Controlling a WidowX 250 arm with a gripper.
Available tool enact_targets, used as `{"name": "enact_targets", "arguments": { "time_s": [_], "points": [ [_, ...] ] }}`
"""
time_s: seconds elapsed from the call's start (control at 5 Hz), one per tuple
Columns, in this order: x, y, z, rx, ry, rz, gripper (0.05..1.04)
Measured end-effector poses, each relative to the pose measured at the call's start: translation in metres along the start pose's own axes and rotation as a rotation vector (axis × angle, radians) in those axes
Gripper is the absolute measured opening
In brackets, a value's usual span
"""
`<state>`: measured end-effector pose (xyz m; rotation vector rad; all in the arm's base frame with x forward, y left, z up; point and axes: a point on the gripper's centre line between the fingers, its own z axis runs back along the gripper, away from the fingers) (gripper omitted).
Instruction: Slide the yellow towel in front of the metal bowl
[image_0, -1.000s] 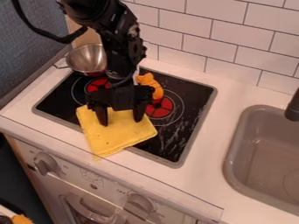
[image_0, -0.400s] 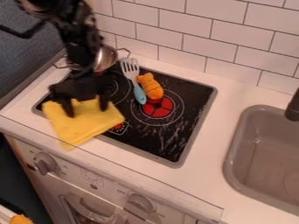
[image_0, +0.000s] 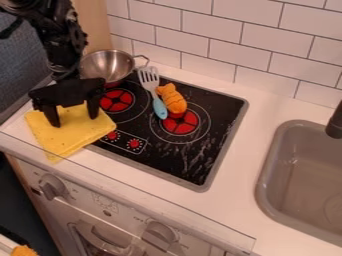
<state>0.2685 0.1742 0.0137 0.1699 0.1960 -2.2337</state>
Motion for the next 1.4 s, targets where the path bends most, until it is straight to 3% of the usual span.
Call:
{"name": "enact_targets", "arguments": {
  "time_s": [0.6,1.2,1.4],
  "points": [
    [-0.012,-0.007,-0.002,-0.002,0.01,0.027,0.999],
    [-0.015,-0.003,0.058,0.098,0.078,0.057,1.0],
    [-0.013,-0.006,0.085,0.121,0.142,0.078,1.0]
  ]
}}
